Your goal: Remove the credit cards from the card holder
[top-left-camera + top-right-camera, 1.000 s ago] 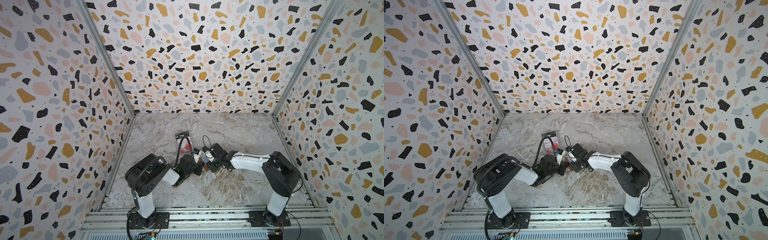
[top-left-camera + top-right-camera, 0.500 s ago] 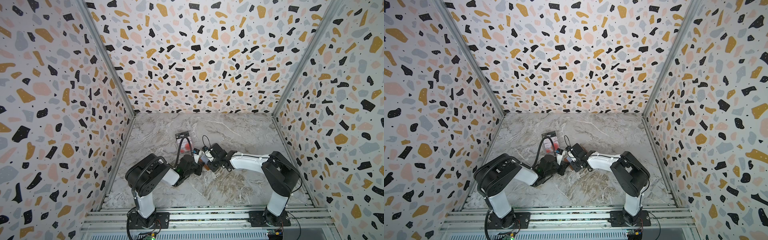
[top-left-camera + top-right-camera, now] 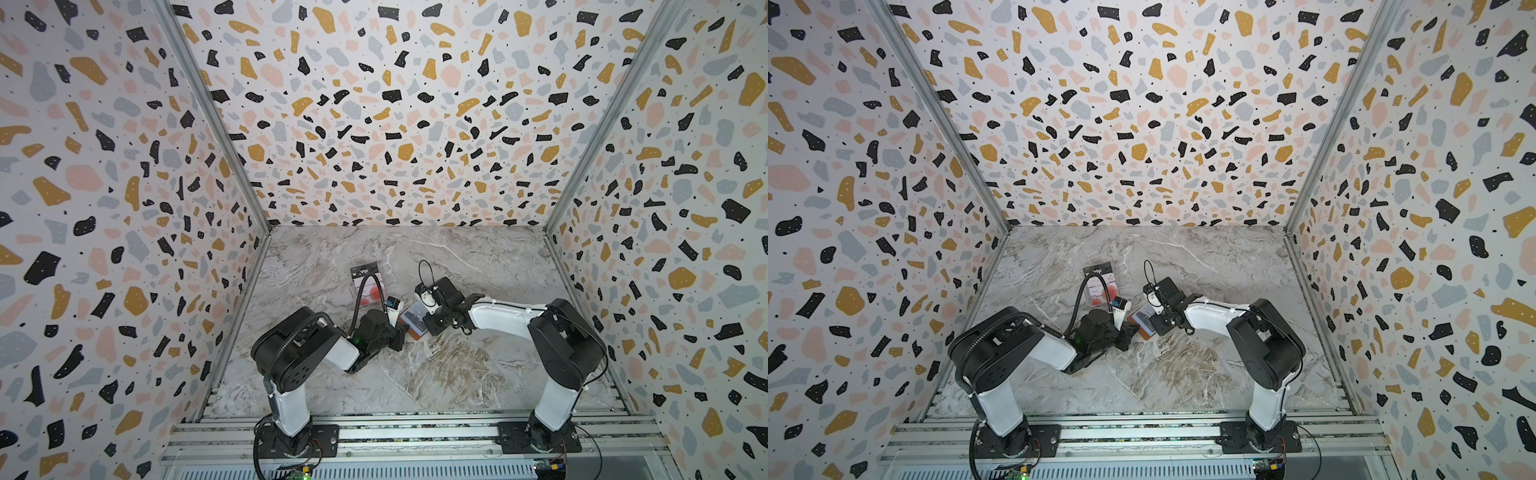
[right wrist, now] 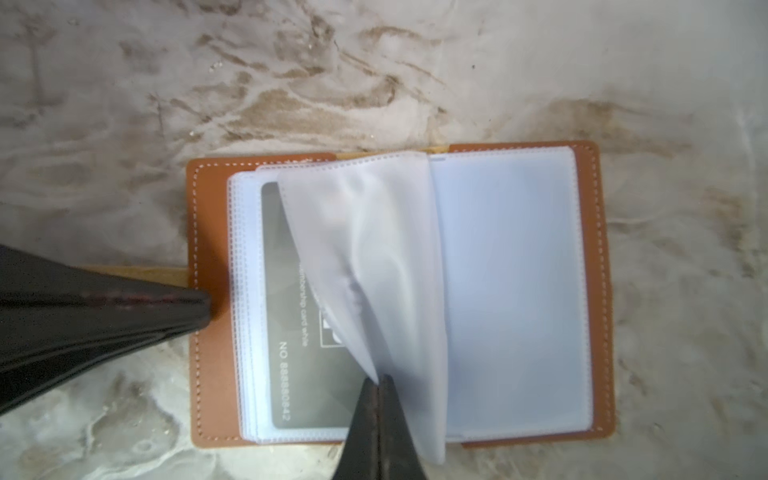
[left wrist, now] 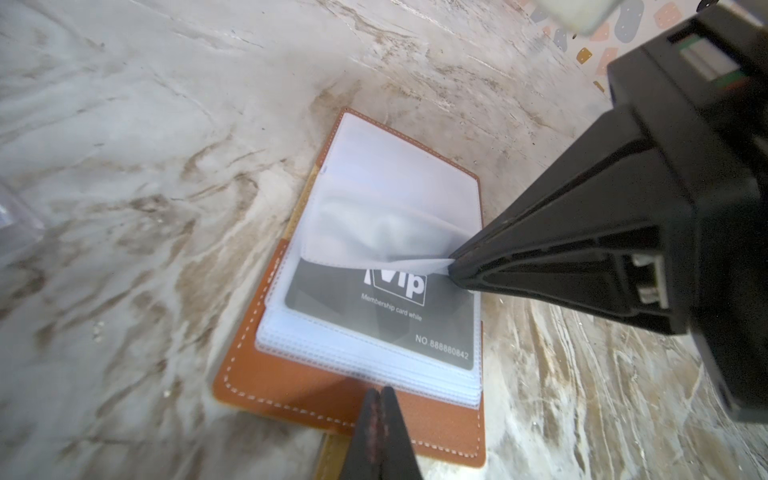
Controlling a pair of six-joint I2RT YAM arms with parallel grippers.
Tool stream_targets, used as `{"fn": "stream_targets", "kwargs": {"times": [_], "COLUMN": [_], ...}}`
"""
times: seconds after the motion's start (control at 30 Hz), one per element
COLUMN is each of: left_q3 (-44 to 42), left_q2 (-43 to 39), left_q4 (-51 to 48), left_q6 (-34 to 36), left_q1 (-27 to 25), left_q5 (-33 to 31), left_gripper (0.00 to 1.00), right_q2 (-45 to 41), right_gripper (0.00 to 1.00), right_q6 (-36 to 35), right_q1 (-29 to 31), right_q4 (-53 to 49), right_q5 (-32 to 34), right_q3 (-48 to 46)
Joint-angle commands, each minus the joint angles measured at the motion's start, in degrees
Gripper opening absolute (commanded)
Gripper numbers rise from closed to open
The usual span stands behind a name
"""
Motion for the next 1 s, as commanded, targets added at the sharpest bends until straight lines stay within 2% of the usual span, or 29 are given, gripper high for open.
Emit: {"fn": "stream_targets", "kwargs": {"times": [0.0, 0.4, 0.5, 0.6, 0.67, 0.73, 0.8, 0.87, 0.97], "left_q3": [-1.1, -1.0, -0.7, -0.3, 0.2, 0.9, 1.5, 2.2, 4.0], "left_q2": [2.3, 1.1, 0.4, -0.8, -1.8, -2.7, -3.8, -4.9, -5.8], "left_q4": [-6.2, -7.1, -8.3, -9.6, -11.1, -12.5, -13.9, -14.8, -16.4], "left_q6": [1.2, 1.8, 2.2, 2.4, 2.6, 2.9, 3.3, 3.4, 3.5], "left_q1": [-0.2, -0.2, -0.2, -0.2, -0.2, -0.2, -0.2, -0.2, -0.2], "left_q5": [-0.9, -0.5, -0.7, -0.8, -1.1, -1.2, -1.5, -1.3, -0.7], "left_gripper": [0.00, 0.00, 0.00, 0.00, 0.01, 0.01, 0.02, 0.04, 0.05], "right_q2": [-1.6, -0.4, 1.4, 2.8, 2.4, 1.3, 0.1, -1.0, 0.2], "right_gripper": [0.00, 0.01, 0.07, 0.24, 0.34, 0.40, 0.44, 0.51, 0.55], "right_q6": [0.0, 1.0, 2.4, 3.9, 4.6, 5.3, 4.6, 1.9, 1.6], "right_q1": [-1.1, -5.6, -6.4, -6.5, -6.9, -7.5, -7.8, -8.1, -9.0], "right_q4": [-0.9, -1.8, -3.4, -6.3, -7.3, -7.6, -7.4, -6.3, -6.2], "right_q5": [2.4, 4.1, 8.5, 15.7, 16.7, 15.2, 11.0, 2.1, -8.7], "right_q3": [2.2, 6.2, 7.8, 9.8, 10.3, 10.2, 10.1, 9.6, 10.5]}}
